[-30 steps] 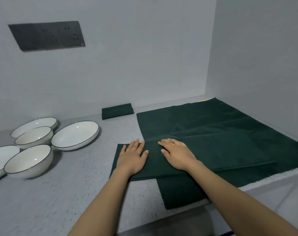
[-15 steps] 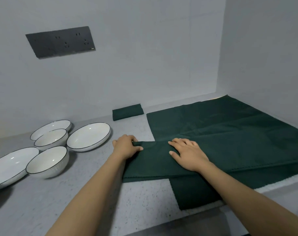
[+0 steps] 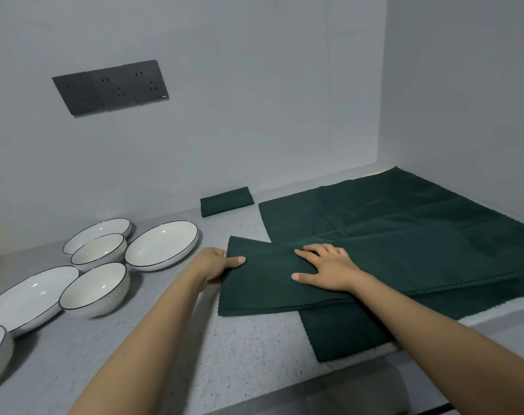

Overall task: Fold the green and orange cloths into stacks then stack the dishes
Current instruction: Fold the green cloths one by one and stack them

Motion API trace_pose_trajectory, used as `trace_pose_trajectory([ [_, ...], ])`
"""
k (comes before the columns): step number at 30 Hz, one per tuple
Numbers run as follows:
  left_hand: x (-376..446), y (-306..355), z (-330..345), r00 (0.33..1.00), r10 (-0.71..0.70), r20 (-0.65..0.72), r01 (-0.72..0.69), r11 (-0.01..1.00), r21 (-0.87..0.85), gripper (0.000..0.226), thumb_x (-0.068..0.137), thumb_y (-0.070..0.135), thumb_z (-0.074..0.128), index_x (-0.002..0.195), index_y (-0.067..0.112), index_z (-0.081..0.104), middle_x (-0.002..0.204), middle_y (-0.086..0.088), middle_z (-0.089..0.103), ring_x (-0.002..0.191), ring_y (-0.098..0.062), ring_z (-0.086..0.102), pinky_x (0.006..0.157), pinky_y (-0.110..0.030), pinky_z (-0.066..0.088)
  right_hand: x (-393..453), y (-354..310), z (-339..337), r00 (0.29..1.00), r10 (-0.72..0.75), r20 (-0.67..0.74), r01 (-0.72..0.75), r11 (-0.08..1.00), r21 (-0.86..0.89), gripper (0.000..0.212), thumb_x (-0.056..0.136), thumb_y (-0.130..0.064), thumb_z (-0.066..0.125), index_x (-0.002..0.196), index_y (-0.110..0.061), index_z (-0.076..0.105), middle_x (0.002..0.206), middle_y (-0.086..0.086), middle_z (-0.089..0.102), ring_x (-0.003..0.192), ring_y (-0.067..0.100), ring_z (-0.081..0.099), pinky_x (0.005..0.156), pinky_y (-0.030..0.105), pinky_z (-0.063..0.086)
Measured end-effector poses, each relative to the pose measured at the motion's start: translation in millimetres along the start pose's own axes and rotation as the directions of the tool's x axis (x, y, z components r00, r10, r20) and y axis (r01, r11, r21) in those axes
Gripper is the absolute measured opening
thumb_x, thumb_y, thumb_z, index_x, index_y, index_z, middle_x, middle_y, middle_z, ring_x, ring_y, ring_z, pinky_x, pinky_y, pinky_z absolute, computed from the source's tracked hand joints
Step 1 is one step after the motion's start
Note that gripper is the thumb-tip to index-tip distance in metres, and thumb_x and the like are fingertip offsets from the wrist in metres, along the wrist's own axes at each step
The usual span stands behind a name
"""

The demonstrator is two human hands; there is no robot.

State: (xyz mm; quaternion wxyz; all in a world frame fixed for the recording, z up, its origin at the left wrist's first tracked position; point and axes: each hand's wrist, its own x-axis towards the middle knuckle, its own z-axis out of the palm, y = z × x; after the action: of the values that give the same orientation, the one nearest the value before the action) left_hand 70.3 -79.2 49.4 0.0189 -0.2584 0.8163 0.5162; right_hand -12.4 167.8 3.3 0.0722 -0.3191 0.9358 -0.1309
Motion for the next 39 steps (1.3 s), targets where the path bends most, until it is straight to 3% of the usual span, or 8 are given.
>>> trace_pose_trajectory([
  [4,-10,12,4,0.994,0.075,-0.081,-0.081,0.993,-0.081,0.044,0.083,0.017,0.074,0.058,0.015,0.037,0.045,0.003,0.054,0.034,-0.006,0.048,0.035,-0.012,0.035,1,0,-18,0.979,-0.007,0.205,0.003,1.000,0.021,0.102,0.071,-0.075,0.057,0.150,-0.036,0.006,0.157,-0.011,0.004,0.144,0.017,-0.003,0.117,0.036,-0.001],
  [8,-15,18,6,0.997,0.068,-0.042,-0.076,0.966,-0.246,0.032,0.081,0.023,0.075,0.065,0.012,0.050,0.067,-0.006,0.063,0.050,-0.013,0.054,0.042,-0.015,0.042,4,-3,-28,0.930,0.005,0.368,0.018,0.998,-0.058,0.121,0.065,-0.070,0.067,0.150,-0.032,-0.010,0.158,-0.007,-0.012,0.145,0.020,-0.014,0.119,0.041,-0.003],
  [11,-23,30,17,0.998,0.058,0.029,-0.041,0.911,-0.410,0.028,0.083,0.022,0.072,0.097,-0.001,0.065,0.095,-0.019,0.070,0.075,-0.025,0.064,0.067,-0.029,0.055,5,-4,-29,0.910,0.009,0.414,0.038,0.994,-0.104,0.124,0.067,-0.067,0.069,0.149,-0.026,-0.015,0.157,-0.004,-0.018,0.143,0.018,-0.021,0.118,0.041,-0.010],
  [19,-38,72,56,0.987,0.159,0.013,-0.130,0.851,-0.509,0.021,0.083,0.027,0.072,0.091,0.009,0.066,0.087,-0.012,0.065,0.070,-0.017,0.056,0.059,-0.022,0.046,-23,9,-18,0.996,-0.084,0.032,0.071,0.955,0.288,0.115,0.061,-0.062,0.074,0.151,-0.022,0.014,0.158,0.000,0.012,0.146,0.019,-0.003,0.119,0.032,0.002],
  [24,-45,89,99,0.981,0.187,0.044,-0.136,0.838,-0.529,0.022,0.089,0.022,0.066,0.073,0.009,0.056,0.045,0.001,0.049,0.031,-0.006,0.036,0.033,-0.015,0.030,-50,47,-24,0.892,0.266,-0.366,0.002,0.807,0.591,0.031,0.083,-0.016,0.068,0.114,-0.013,0.065,0.093,-0.003,0.066,0.083,0.006,0.057,0.072,0.003,0.038],
  [28,-44,93,139,0.975,0.206,0.077,-0.143,0.860,-0.490,0.025,0.088,0.019,0.067,0.069,0.009,0.055,0.042,0.004,0.054,0.031,-0.003,0.045,0.037,-0.012,0.037,-75,77,-21,0.818,0.442,-0.369,-0.009,0.651,0.759,0.011,0.089,-0.011,0.059,0.094,-0.013,0.068,0.067,-0.001,0.061,0.053,0.005,0.053,0.061,0.020,0.046],
  [32,-33,91,174,0.979,0.172,0.105,-0.107,0.884,-0.455,0.019,0.084,0.022,0.072,0.084,0.005,0.064,0.077,-0.011,0.069,0.047,-0.008,0.064,0.047,-0.017,0.050,-89,81,-22,0.809,0.471,-0.351,0.040,0.552,0.833,0.018,0.094,-0.020,0.052,0.092,-0.010,0.066,0.070,0.005,0.068,0.040,0.007,0.049,0.051,0.016,0.041],
  [39,-24,82,206,0.975,0.193,0.108,-0.153,0.941,-0.300,0.019,0.084,0.022,0.072,0.078,0.008,0.060,0.074,-0.007,0.067,0.051,-0.010,0.066,0.044,-0.018,0.049,-90,75,-20,0.843,0.411,-0.346,0.030,0.607,0.794,0.017,0.094,-0.035,0.052,0.091,-0.023,0.063,0.068,0.005,0.060,0.046,0.004,0.050,0.053,0.020,0.041],
])
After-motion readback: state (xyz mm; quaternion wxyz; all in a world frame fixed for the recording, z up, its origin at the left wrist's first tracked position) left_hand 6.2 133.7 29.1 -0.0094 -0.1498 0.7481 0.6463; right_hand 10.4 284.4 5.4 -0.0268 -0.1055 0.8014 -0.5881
